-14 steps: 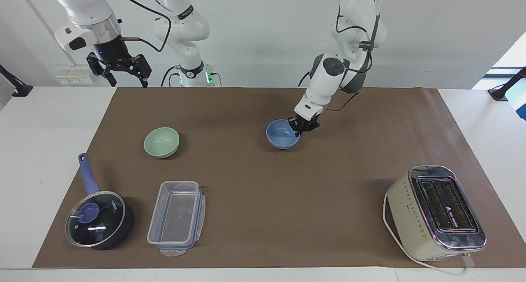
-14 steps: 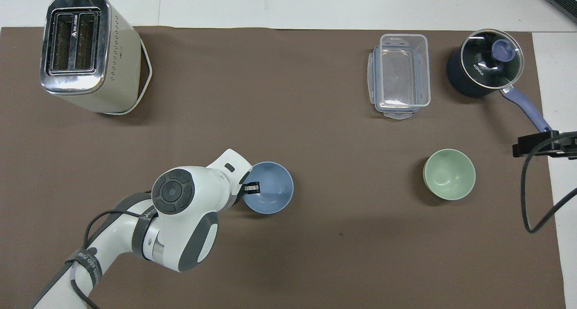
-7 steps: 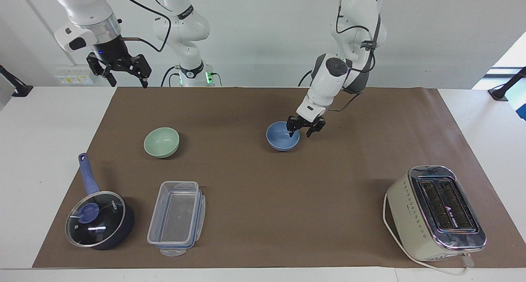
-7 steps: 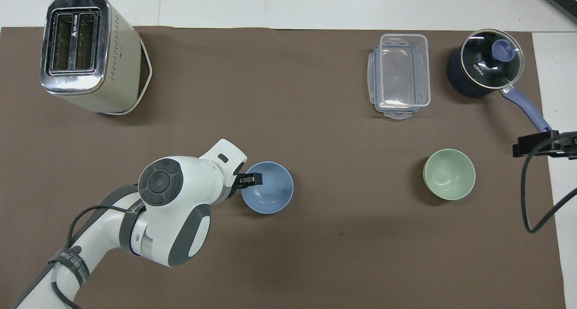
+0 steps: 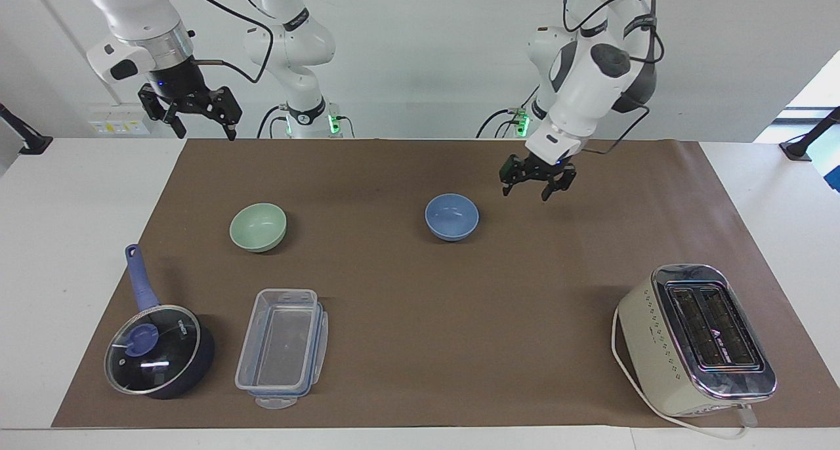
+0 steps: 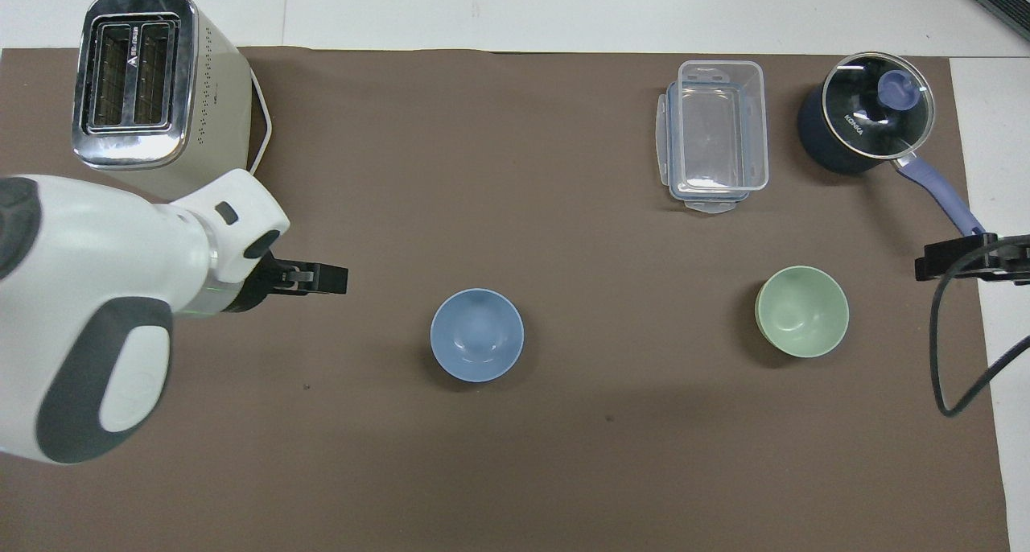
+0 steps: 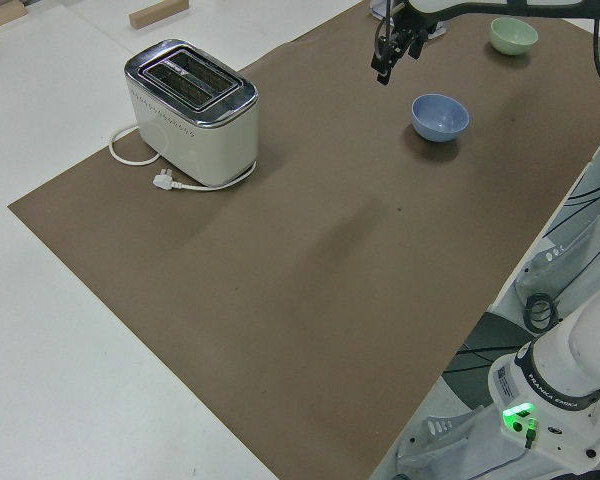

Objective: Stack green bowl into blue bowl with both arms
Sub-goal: 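Release the blue bowl and withdraw the left gripper to rest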

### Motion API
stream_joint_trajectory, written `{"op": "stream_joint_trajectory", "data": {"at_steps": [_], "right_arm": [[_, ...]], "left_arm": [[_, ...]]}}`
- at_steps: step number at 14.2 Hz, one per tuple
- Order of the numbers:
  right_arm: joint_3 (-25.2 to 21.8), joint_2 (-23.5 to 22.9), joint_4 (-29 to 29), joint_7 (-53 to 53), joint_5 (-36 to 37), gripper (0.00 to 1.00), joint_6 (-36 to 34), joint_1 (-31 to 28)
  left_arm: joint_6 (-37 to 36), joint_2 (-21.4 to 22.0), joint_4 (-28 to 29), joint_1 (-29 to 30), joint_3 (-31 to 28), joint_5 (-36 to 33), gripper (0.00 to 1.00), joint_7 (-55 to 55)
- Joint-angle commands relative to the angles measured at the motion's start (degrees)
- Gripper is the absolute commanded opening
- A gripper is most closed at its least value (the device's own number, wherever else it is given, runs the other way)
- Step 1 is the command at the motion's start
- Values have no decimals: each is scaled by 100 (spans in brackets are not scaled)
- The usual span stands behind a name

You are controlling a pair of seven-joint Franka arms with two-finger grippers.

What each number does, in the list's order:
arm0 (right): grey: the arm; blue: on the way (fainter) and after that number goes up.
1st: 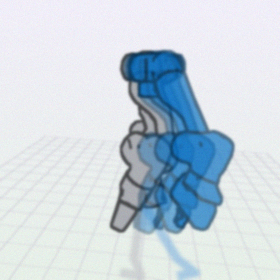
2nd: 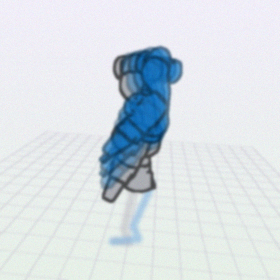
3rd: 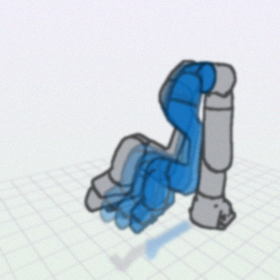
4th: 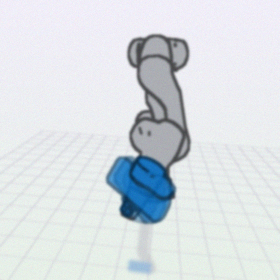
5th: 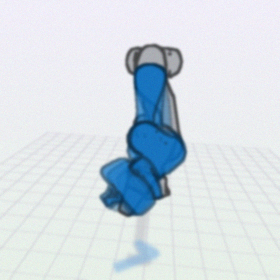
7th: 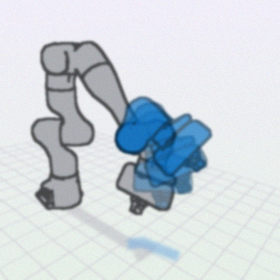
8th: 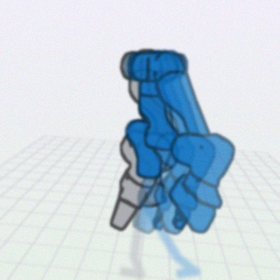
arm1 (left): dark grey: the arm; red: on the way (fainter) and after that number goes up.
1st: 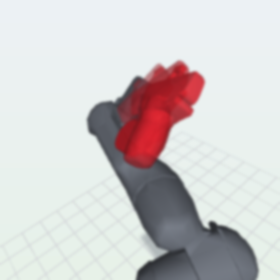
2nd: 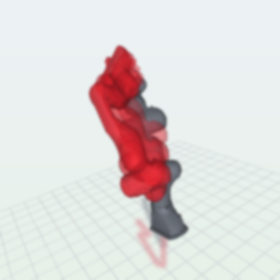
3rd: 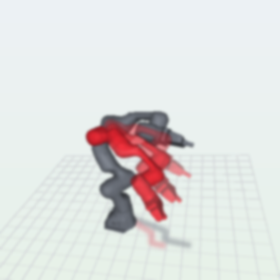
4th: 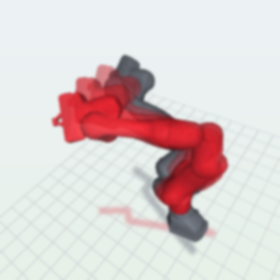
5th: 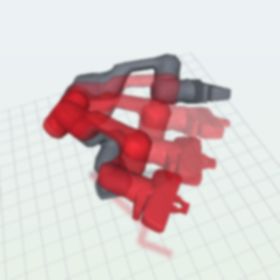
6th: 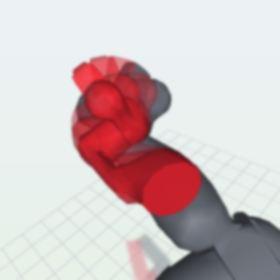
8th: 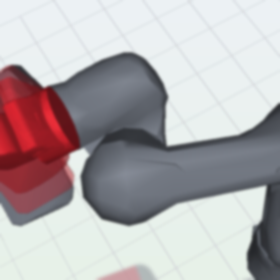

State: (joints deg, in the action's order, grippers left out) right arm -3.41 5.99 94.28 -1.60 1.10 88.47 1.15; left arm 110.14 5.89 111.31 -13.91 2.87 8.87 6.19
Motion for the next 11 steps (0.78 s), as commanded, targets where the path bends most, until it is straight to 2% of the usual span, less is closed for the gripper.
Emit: {"op": "stream_joint_trajectory", "data": {"at_steps": [1, 8, 11], "right_arm": [[24, 34, 29, 28, -40, 100, 39, -45], [24, 34, 29, 28, -40, 100, 39, -45], [24, 34, 29, 28, -40, 100, 39, -45]], "left_arm": [[-650, -194, -749, 344, 64, -324, 100, -363], [-1616, -229, -1769, 1013, 55, -377, 100, -1181], [-1994, -465, -2305, 1258, 55, -377, 100, -1270]]}}
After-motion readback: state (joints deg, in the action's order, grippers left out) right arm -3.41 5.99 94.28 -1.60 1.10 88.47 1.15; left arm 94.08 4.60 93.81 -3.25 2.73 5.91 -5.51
